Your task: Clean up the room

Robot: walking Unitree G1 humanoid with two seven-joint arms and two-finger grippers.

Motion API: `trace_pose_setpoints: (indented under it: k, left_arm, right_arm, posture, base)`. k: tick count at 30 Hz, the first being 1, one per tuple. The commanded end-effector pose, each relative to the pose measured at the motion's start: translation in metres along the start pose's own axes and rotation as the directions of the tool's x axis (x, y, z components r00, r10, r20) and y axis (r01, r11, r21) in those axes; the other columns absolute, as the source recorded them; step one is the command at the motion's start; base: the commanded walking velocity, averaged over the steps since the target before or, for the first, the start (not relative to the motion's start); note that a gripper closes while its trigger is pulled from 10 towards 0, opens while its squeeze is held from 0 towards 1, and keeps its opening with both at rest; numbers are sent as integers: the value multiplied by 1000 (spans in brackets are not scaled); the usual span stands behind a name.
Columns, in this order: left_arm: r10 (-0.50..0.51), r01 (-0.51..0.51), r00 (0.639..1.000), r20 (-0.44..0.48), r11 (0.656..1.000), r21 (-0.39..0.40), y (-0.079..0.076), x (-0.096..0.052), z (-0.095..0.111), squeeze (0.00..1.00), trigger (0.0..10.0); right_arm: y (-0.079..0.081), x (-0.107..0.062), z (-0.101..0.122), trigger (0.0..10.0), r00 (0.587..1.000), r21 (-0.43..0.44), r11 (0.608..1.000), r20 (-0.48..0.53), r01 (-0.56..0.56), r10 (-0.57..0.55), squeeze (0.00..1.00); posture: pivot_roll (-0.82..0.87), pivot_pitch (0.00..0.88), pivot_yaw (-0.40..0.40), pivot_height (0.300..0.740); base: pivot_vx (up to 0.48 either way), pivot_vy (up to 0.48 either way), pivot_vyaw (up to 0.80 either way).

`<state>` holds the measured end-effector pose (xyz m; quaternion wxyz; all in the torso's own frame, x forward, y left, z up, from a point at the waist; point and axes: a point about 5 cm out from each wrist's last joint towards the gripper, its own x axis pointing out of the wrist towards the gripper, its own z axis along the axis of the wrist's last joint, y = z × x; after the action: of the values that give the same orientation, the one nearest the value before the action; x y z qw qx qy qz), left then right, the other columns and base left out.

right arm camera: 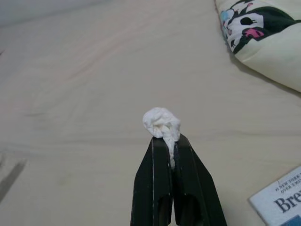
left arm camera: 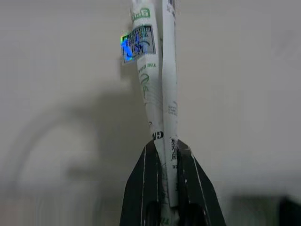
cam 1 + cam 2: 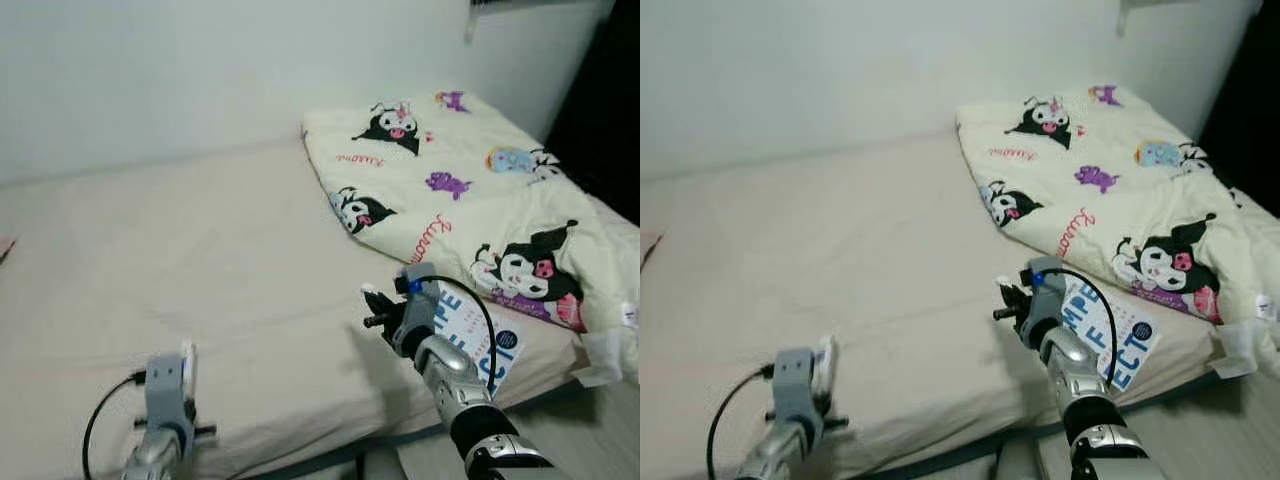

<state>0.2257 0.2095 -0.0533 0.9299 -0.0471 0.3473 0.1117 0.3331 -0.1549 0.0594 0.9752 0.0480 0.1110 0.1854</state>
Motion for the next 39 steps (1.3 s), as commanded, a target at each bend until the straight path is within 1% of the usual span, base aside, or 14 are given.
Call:
trace_pose_setpoints:
  k: [1,2,4,5,6,7,9,11,18,26,27,33,37,39]
  left_arm:
    - [34,-34,999,-22,999,21,12,-1,-3,0,10000]
    - [34,-34,999,-22,999,21,12,-1,-3,0,10000]
    - [48,-43,993,-104,998,48,16,-7,-25,0,10000]
    - [48,-43,993,-104,998,48,16,-7,-25,0,10000]
    - [65,-55,984,-167,996,64,20,-12,-41,0,10000]
    - [65,-55,984,-167,996,64,20,-12,-41,0,10000]
    - [104,-78,954,-281,992,101,28,-25,-71,0,10000]
    - [101,-66,944,-314,990,121,30,-30,-82,0,10000]
    - [73,-24,944,-321,988,154,25,-32,-85,0,10000]
    - [64,-10,943,-328,987,161,23,-29,-82,0,10000]
    - [62,-11,946,-319,987,161,22,-28,-80,0,10000]
    - [57,2,953,-298,981,195,21,-26,-75,0,10000]
    - [37,32,954,-298,975,221,20,-26,-75,0,10000]
    - [33,36,953,-301,975,221,20,-26,-76,0,10000]
  right_arm:
    - [3,-1,-9,0,999,3,1000,-37,-4,4,0]
    - [3,-1,-9,0,999,3,1000,-37,-4,4,0]
    - [0,-5,-20,0,996,12,1000,-85,16,-15,0]
    - [0,-5,-20,0,996,12,1000,-85,16,-15,0]
    - [-1,-11,-33,0,989,13,999,-143,40,-37,0]
    - [-1,-11,-33,0,989,13,999,-143,40,-37,0]
    - [-4,-27,-63,0,960,6,996,-269,84,-79,0]
    - [-5,-37,-80,0,940,8,994,-327,106,-97,0]
    - [-8,-44,-88,0,927,24,988,-350,153,-135,0]
    - [-22,-57,-97,0,884,-12,961,-391,275,-257,0]
    - [-23,-59,-99,10000,878,-19,959,-398,283,-266,0]
    - [-26,-69,-109,10000,850,-58,952,-436,300,-294,0]
    - [-27,-85,-126,10000,788,-65,931,-513,360,-341,0]
    - [-27,-88,-129,10000,775,-55,924,-527,379,-349,0]
  posture:
    - [-143,0,55,657]
    - [-143,0,55,657]
    - [-137,0,51,667]
    - [-137,0,51,667]
    - [-137,0,49,672]
    - [-137,0,49,672]
    - [-136,0,51,682]
    - [-144,0,57,692]
    - [-138,0,53,711]
    - [-133,0,54,740]
    - [-133,0,54,740]
    - [-136,0,63,740]
    - [-139,0,65,740]
    - [-139,0,65,740]
  base:
    - [0,0,0]
    - [0,0,0]
    - [0,0,0]
    - [0,0,0]
    - [0,0,0]
    - [0,0,0]
    - [0,0,0]
    - [0,0,0]
    - [0,0,0]
    - [-480,0,0]
    - [-480,0,0]
    - [0,0,0]
    - [0,0,794]
    - [0,0,794]
